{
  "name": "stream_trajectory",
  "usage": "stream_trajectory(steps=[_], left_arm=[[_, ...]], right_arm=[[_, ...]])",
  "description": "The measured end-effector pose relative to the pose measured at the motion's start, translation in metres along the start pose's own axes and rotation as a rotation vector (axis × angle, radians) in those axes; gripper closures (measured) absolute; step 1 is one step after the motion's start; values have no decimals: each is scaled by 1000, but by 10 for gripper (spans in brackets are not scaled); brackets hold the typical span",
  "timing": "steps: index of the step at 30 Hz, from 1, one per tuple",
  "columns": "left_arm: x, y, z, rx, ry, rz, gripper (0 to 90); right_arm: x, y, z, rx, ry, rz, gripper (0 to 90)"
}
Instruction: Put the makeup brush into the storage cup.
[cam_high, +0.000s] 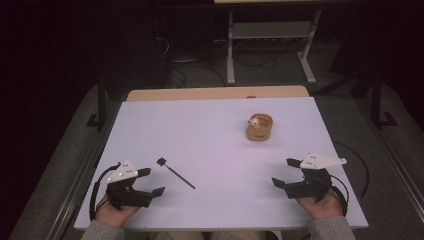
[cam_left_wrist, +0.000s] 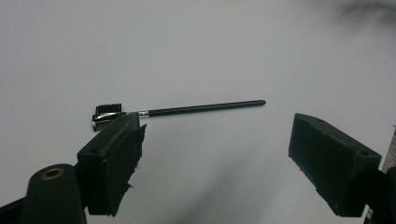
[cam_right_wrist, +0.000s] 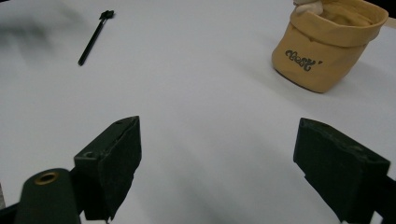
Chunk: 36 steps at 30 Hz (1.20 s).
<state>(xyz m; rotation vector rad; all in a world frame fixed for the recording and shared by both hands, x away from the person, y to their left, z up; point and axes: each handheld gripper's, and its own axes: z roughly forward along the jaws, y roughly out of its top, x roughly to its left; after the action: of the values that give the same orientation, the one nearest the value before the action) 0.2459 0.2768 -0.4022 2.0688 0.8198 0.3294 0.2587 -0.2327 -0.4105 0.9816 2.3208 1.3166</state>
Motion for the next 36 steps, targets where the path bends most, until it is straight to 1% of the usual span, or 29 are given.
stream_trajectory(steps=[2,5,7,9,11,12,14,18,19,21,23,28,29,30,33,35,36], left_arm=[[1,0,0,0,0,-2,168],[1,-1,0,3,3,0,168],[2,-1,0,5,2,4,169],[2,-1,0,3,1,-1,169],[2,-1,0,5,3,1,169],[2,-1,0,2,4,-4,169],[2,-1,-1,2,7,2,169],[2,-1,-1,0,3,-4,169],[1,0,-1,-1,4,-4,169],[1,0,-1,-1,1,-4,169],[1,0,-1,0,2,2,169],[2,0,-3,-3,4,-2,170],[2,0,-3,-5,5,-4,170],[2,0,-3,-8,8,-5,171],[3,0,-5,-5,15,-4,176],[4,-1,-7,-9,19,-9,176],[4,-1,-7,-11,19,-11,176]], right_arm=[[-1,0,0,6,4,10,141],[0,1,2,19,11,14,141],[0,4,3,20,14,13,141],[1,5,3,19,18,14,141],[3,8,4,29,21,9,141],[4,10,6,32,24,4,141],[6,12,7,35,31,-3,142],[9,15,12,51,37,-16,143],[10,16,13,54,42,-9,143],[13,18,16,62,44,-14,143],[15,22,18,59,52,-22,144],[17,29,21,61,64,-32,153],[18,33,22,65,70,-32,153],[19,39,25,75,76,-44,153],[21,47,29,81,78,-62,162],[24,55,31,84,86,-83,169],[26,59,32,87,92,-82,171]])
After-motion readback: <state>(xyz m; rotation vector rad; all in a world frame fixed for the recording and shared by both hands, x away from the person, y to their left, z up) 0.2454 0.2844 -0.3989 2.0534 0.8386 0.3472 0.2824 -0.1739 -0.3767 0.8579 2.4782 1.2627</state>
